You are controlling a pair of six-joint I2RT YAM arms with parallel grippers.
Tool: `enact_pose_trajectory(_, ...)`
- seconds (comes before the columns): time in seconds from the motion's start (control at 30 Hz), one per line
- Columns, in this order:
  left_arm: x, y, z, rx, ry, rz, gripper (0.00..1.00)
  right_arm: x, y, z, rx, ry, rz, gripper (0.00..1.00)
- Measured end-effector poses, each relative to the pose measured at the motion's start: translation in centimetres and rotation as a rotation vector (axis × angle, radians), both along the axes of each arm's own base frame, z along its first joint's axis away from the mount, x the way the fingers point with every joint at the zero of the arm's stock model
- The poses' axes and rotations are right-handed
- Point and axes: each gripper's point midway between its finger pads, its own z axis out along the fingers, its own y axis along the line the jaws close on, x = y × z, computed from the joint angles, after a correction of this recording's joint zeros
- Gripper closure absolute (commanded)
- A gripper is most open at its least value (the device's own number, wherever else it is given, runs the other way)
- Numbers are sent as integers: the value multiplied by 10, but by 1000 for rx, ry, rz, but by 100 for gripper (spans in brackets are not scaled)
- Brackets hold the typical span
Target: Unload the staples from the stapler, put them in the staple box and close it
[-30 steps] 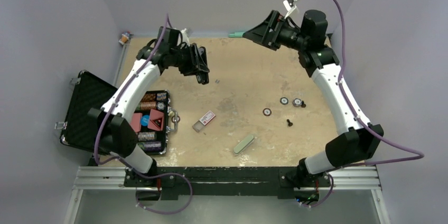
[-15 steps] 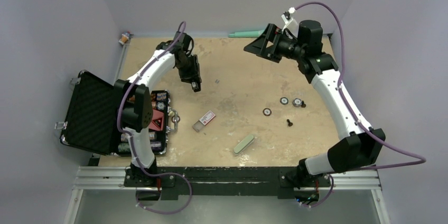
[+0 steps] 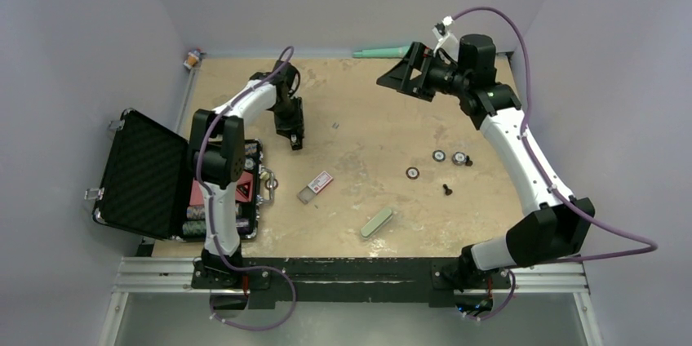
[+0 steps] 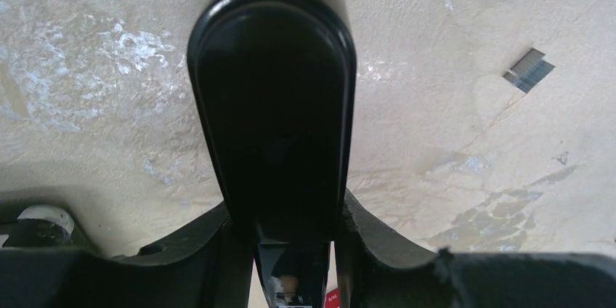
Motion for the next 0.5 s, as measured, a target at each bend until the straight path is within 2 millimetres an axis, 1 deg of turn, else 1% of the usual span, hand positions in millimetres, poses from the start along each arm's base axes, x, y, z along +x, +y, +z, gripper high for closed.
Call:
enact_pose_trajectory(0.03,0,0,-3,2,4,0,99,-1,0,-3,-4,9,0,1)
enact_pose_trajectory(0.07,0,0,-5,4,7,0,93,-1,0,-5,-8,16,1,1)
enact_pose_trajectory(0.1,0,0,-6,4,10,0,83,0,-1,-7,-12,19,1,1)
enact_pose_trajectory(0.13,0,0,-7,5,12,0,67,0,-1,-9,-16,23,1,1)
enact_pose_trajectory(0.17,0,1,-8,5,12,1,54,0,-1,-11,-20,26,2,1)
enact_pose_trajectory(0.2,0,1,-8,6,13,1,43,1,-1,-13,-24,30,3,1)
enact_pose_trajectory(0.23,1,1,-8,9,11,1,36,2,-1,-15,-26,34,4,1)
enact_pose_trajectory(0.3,2,2,-8,11,5,-4,26,4,0,-18,-32,39,6,1)
enact_pose_trajectory(0.33,4,2,-8,12,-1,-2,23,5,0,-21,-35,47,6,1)
enact_pose_trajectory(0.5,6,3,-7,18,-14,-9,13,4,0,-26,-43,61,9,1)
